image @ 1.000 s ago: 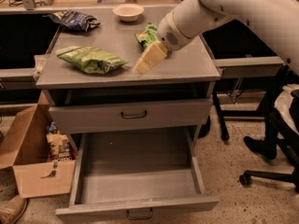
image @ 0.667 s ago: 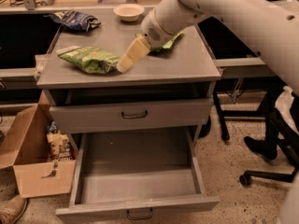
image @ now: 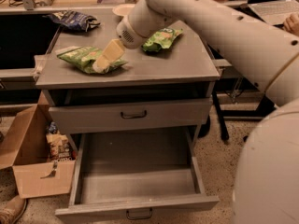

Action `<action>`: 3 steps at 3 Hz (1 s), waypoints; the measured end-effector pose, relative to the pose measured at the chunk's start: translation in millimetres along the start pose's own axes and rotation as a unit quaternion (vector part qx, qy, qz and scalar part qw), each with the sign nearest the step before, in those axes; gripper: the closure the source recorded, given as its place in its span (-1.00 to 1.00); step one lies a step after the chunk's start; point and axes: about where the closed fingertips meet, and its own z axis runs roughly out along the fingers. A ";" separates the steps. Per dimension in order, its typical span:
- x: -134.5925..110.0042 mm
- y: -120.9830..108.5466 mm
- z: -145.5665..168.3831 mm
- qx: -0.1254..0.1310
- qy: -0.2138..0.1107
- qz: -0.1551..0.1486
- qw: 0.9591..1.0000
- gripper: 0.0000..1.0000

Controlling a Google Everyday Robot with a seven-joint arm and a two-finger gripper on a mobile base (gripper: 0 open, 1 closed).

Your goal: Place green jalapeno chip bag into middle drawer

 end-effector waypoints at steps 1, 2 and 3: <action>-2.8 4.0 30.5 -0.004 0.011 0.009 1.000 -1.00; 0.7 0.5 52.5 -0.002 0.020 0.018 1.000 -1.00; 2.7 -4.8 70.7 0.000 0.025 0.025 0.999 -0.67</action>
Offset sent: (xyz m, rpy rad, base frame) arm 0.0300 0.0408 -0.0581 -0.0346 0.0599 -0.0527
